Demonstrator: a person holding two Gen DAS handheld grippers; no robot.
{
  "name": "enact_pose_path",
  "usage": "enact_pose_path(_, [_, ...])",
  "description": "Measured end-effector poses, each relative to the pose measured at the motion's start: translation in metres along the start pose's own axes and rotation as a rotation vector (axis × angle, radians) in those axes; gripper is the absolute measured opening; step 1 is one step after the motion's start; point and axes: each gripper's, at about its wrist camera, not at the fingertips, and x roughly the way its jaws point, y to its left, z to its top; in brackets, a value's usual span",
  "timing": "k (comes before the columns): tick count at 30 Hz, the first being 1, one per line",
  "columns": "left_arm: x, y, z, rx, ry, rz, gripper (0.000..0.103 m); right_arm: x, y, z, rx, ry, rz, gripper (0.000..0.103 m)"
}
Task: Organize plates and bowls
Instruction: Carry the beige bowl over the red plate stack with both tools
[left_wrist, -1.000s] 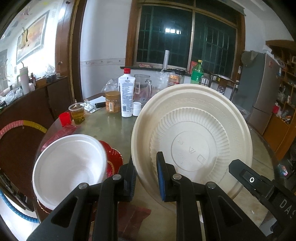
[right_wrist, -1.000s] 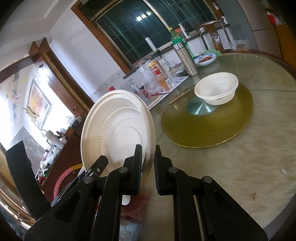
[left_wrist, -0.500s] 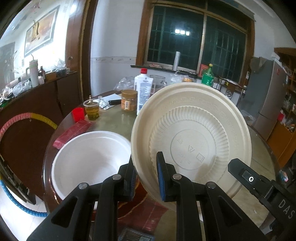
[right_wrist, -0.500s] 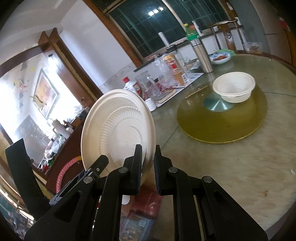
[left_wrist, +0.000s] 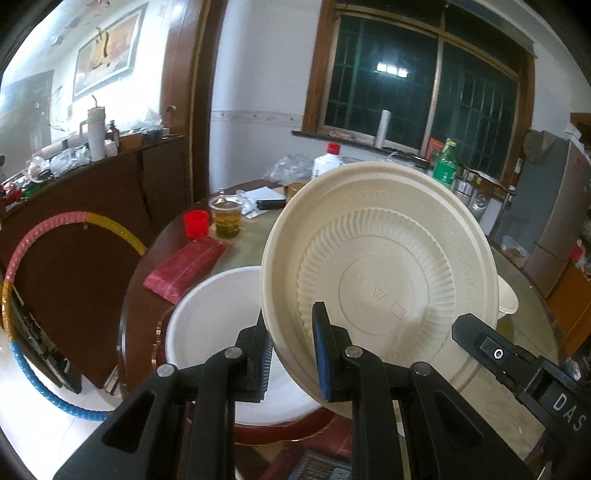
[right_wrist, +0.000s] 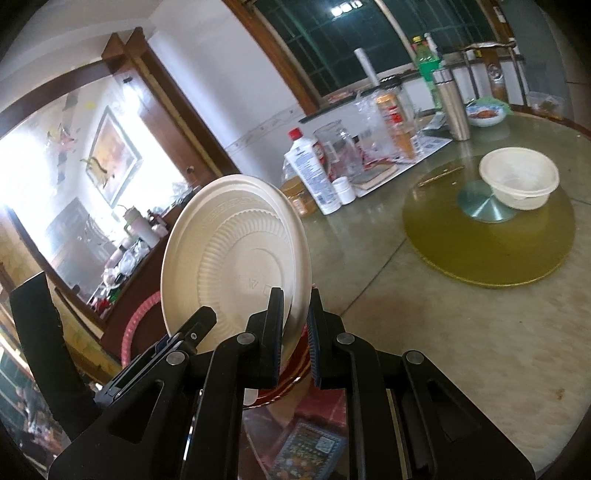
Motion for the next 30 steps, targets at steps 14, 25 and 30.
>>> enact_pose_path(14, [0.002, 0.027, -0.001, -0.040, 0.040, 0.086, 0.020, 0.030, 0.028, -0.007, -0.041, 0.099, 0.069, 0.012])
enact_pose_path(25, [0.001, 0.039, -0.001, -0.056, 0.099, 0.069, 0.021, 0.030, 0.039, -0.010, -0.071, 0.126, 0.087, 0.012])
enact_pose_path(30, [0.002, 0.047, 0.003, -0.068, 0.130, 0.057, 0.021, 0.032, 0.045, -0.010, -0.081, 0.141, 0.096, 0.012])
